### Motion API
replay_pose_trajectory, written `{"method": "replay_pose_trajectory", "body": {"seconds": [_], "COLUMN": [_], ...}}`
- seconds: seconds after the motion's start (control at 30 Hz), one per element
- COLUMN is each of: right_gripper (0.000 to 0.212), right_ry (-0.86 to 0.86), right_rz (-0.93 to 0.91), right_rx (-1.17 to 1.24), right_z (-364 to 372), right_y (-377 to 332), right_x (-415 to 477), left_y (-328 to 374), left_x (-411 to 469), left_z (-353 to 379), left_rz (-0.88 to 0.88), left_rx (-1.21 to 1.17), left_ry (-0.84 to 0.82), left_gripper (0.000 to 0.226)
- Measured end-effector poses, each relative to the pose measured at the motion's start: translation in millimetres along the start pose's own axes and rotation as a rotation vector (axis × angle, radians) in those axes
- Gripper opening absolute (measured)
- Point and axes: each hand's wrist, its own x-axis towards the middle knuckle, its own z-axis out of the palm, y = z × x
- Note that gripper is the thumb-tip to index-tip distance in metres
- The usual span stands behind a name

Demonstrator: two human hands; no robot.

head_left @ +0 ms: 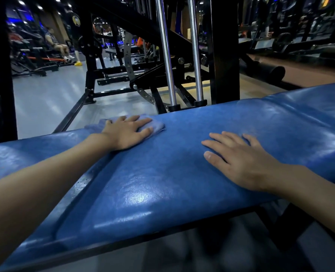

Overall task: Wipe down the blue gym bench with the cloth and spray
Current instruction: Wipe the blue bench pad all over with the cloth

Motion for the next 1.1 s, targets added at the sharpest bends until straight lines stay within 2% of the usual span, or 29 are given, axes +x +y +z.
{"method": "replay_pose_trajectory", "body": {"seconds": [0.13, 0.23, 0.33, 0.43, 0.53, 0.7, 0.8, 0.87, 0.97, 1.1], "right_gripper": [0.071, 0.077, 0.069, 0.07, 0.08, 0.073, 0.072, 0.074, 0.074, 0.059], "right_ry": [0.033, 0.048, 0.006, 0.03, 0.016, 0.021, 0.011, 0.002, 0.0, 0.003], "right_rz": [0.023, 0.037, 0.081, 0.081, 0.047, 0.03, 0.018, 0.016, 0.027, 0.041], "right_rx": [0.002, -0.014, -0.081, -0.005, 0.04, 0.041, 0.029, 0.016, 0.014, 0.03], "right_z": [2, 1, -8, -14, -4, 4, 3, 4, 3, 1], "right_y": [0, -1, -9, -21, -26, -21, -22, -22, -23, -25], "right_x": [2, 1, 1, 6, 8, 8, 8, 8, 9, 8], "left_y": [44, 82, 88, 76, 56, -18, -40, -32, -3, 49], "left_x": [-56, -110, -128, -110, -79, -16, -2, -7, -41, -112], "left_z": [-6, -6, -5, -5, -2, -6, -5, -3, -6, -7], "left_rz": [0.269, 0.531, 0.647, 0.598, 0.48, 0.111, -0.047, -0.034, 0.076, 0.386], "left_rx": [0.038, 0.083, 0.069, 0.039, 0.007, -0.072, -0.035, -0.014, -0.002, 0.09], "left_ry": [0.012, 0.075, 0.088, 0.038, 0.042, 0.015, -0.003, 0.001, -0.016, 0.023], "left_gripper": [0.073, 0.07, 0.067, 0.069, 0.073, 0.076, 0.065, 0.062, 0.071, 0.071]}}
